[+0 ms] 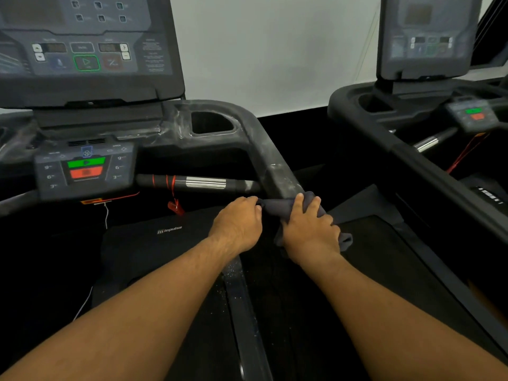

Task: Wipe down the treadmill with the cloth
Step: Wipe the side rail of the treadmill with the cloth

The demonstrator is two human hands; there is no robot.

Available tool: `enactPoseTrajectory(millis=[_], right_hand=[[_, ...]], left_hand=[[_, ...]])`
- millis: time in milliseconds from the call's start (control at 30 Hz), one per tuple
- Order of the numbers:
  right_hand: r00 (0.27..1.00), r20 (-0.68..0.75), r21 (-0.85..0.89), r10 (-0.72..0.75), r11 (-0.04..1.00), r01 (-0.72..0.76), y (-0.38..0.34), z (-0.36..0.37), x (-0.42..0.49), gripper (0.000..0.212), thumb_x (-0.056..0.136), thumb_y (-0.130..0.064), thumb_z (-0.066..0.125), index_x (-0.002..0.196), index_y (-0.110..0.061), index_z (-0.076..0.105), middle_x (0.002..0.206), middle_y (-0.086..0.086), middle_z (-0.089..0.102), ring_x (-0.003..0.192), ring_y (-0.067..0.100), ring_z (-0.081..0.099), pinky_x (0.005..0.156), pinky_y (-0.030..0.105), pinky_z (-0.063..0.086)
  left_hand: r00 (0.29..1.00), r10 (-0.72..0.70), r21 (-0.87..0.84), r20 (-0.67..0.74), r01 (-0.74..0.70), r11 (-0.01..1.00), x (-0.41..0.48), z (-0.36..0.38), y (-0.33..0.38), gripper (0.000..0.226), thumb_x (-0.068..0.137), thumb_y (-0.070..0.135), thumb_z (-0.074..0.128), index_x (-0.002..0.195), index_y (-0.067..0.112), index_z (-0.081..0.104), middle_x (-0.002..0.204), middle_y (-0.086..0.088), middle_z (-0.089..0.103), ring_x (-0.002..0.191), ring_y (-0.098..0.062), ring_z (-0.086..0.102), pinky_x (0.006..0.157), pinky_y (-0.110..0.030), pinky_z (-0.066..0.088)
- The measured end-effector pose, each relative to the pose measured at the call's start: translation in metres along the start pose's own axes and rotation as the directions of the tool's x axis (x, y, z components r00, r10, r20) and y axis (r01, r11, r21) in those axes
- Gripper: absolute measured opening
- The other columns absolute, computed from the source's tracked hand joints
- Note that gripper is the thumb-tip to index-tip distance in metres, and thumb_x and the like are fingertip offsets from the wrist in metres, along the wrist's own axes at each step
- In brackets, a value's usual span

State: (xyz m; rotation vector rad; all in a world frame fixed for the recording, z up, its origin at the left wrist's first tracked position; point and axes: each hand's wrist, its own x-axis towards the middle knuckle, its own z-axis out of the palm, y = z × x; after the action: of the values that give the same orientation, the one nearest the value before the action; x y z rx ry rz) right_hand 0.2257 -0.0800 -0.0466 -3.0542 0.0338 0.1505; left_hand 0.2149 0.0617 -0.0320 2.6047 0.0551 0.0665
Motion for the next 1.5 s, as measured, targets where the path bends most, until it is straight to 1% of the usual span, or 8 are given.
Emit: enactPoseTrajectory(millis=[200, 367, 533, 733, 1100, 1233, 1367, 1500], right_hand=[[0.999, -0.039, 0.244, 0.025, 0.97, -0.015, 0.002, -0.01, 0.029, 0.061, 0.1, -0.052, 0.024, 0.15, -0.017, 0.022, 0.142, 0.017, 0.04, 0.119, 0.038, 0.049, 0.091, 0.049, 0.043], [0.99, 0.04, 0.464, 0.135, 0.875, -0.138, 0.012, -0.024, 0.057, 0.051, 0.101, -0.048, 0.031, 0.122, -0.009, 0.056, 0.118, 0.017, 0.06, 0.104, 0.037, 0.058, 0.075, 0.037, 0.041], [0.996, -0.008, 0.329, -0.09, 0.94, 0.088, 0.027, -0.012, 0.026, 0.053, 0.101, -0.048, 0.028, 0.146, -0.019, 0.031, 0.147, 0.014, 0.038, 0.122, 0.036, 0.049, 0.092, 0.045, 0.043], [0.944, 0.097, -0.04, -0.316, 0.946, 0.321, 0.032, -0.009, -0.011, 0.068, 0.102, -0.041, 0.034, 0.155, -0.018, -0.002, 0.162, 0.012, -0.01, 0.147, 0.039, -0.001, 0.12, 0.049, 0.009], [0.964, 0.072, 0.039, -0.256, 0.967, 0.253, -0.02, -0.012, 0.082, 0.084, 0.093, -0.04, 0.055, 0.155, -0.016, 0.003, 0.162, 0.014, -0.005, 0.146, 0.041, 0.004, 0.118, 0.053, 0.014], [0.999, -0.022, 0.331, -0.026, 0.943, 0.032, -0.028, -0.017, 0.111, 0.057, 0.101, -0.044, 0.033, 0.144, -0.006, 0.03, 0.146, 0.021, 0.035, 0.127, 0.043, 0.043, 0.097, 0.049, 0.04], [0.982, 0.014, 0.469, 0.188, 0.866, -0.173, -0.03, -0.027, 0.125, 0.051, 0.101, -0.047, 0.034, 0.12, -0.006, 0.057, 0.117, 0.019, 0.06, 0.105, 0.039, 0.059, 0.078, 0.038, 0.043], [0.999, -0.029, 0.332, 0.032, 0.943, -0.02, -0.03, -0.018, 0.108, 0.055, 0.1, -0.05, 0.029, 0.145, -0.017, 0.032, 0.145, 0.015, 0.041, 0.12, 0.04, 0.05, 0.096, 0.054, 0.044]], left_hand=[[0.999, -0.039, 0.041, -0.014, 0.04, 0.998, 0.027, 0.001, 0.009, 0.028, 0.102, 0.027, 0.037, 0.119, 0.017, 0.058, 0.116, -0.002, 0.059, 0.09, -0.012, 0.05, 0.074, -0.029, 0.038], [0.998, -0.062, 0.061, -0.023, 0.064, 0.996, 0.028, -0.005, 0.014, 0.023, 0.101, 0.019, 0.042, 0.115, 0.016, 0.06, 0.108, -0.002, 0.059, 0.084, -0.012, 0.049, 0.068, -0.025, 0.037], [0.995, -0.084, 0.061, -0.061, 0.087, 0.994, 0.026, -0.011, 0.01, 0.024, 0.102, 0.021, 0.041, 0.117, 0.019, 0.059, 0.103, 0.001, 0.057, 0.084, -0.011, 0.046, 0.063, -0.021, 0.033], [0.991, -0.124, 0.084, -0.049, 0.128, 0.988, 0.042, -0.007, 0.01, 0.023, 0.1, 0.018, 0.042, 0.115, 0.018, 0.06, 0.104, -0.002, 0.061, 0.084, -0.013, 0.048, 0.067, -0.026, 0.035], [0.988, -0.136, 0.165, -0.076, 0.147, 0.975, 0.065, -0.022, -0.02, 0.022, 0.096, 0.014, 0.047, 0.117, 0.015, 0.055, 0.109, -0.005, 0.057, 0.096, -0.022, 0.056, 0.073, -0.033, 0.043], [0.997, -0.073, 0.256, -0.024, 0.077, 0.964, 0.071, -0.027, -0.035, 0.025, 0.091, 0.012, 0.055, 0.115, 0.016, 0.056, 0.111, -0.003, 0.059, 0.099, -0.022, 0.058, 0.083, -0.037, 0.05], [1.0, -0.001, 0.336, 0.02, -0.006, 0.942, 0.084, -0.035, -0.043, 0.026, 0.088, 0.018, 0.062, 0.114, 0.018, 0.058, 0.111, -0.002, 0.059, 0.099, -0.022, 0.058, 0.092, -0.04, 0.047], [0.996, 0.028, 0.478, 0.081, -0.063, 0.876, 0.106, -0.038, -0.053, 0.03, 0.084, 0.029, 0.067, 0.11, 0.019, 0.056, 0.111, -0.002, 0.059, 0.102, -0.023, 0.056, 0.095, -0.04, 0.042]])
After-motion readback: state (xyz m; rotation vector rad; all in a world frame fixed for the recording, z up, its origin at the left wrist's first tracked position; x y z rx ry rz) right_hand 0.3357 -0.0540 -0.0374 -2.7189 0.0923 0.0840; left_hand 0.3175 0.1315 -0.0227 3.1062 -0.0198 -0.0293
